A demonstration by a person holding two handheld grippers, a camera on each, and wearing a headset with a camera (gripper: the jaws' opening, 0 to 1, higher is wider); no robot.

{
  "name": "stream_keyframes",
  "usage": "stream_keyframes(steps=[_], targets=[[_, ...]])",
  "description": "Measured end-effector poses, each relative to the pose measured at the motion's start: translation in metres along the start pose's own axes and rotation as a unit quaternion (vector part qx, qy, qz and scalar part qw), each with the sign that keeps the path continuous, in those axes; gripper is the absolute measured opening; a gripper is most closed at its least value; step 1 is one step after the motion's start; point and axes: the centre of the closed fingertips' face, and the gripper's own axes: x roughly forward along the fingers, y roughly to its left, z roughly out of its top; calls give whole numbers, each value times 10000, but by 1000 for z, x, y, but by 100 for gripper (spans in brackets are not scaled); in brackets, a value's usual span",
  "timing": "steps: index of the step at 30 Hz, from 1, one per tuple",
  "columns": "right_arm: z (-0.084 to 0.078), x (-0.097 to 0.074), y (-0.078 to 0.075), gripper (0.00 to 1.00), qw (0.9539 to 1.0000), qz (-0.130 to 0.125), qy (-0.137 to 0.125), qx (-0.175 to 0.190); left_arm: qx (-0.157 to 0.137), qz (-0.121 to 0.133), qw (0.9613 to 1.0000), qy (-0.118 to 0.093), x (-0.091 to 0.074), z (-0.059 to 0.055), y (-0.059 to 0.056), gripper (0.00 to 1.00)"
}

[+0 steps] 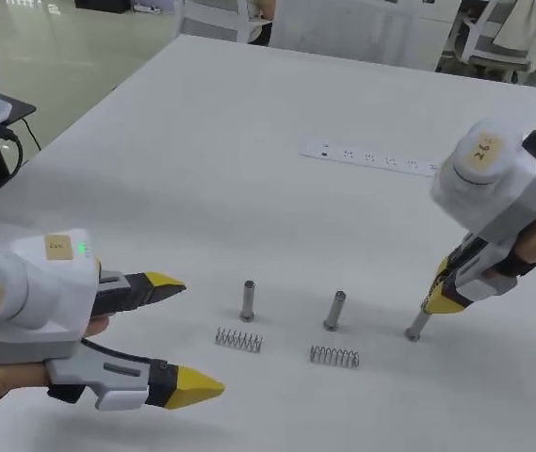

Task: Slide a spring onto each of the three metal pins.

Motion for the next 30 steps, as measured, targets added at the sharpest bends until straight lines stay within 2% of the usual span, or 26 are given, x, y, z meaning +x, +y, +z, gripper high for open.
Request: stream_keyframes(steps=[16,30], targets=[[-5,22,-1,9,9998,129,165,69,11,-27,10000,9,1,1,0,69],[-11,35,5,9,9993,205,285,93,6,-14,10000,34,1,0,-1,69]])
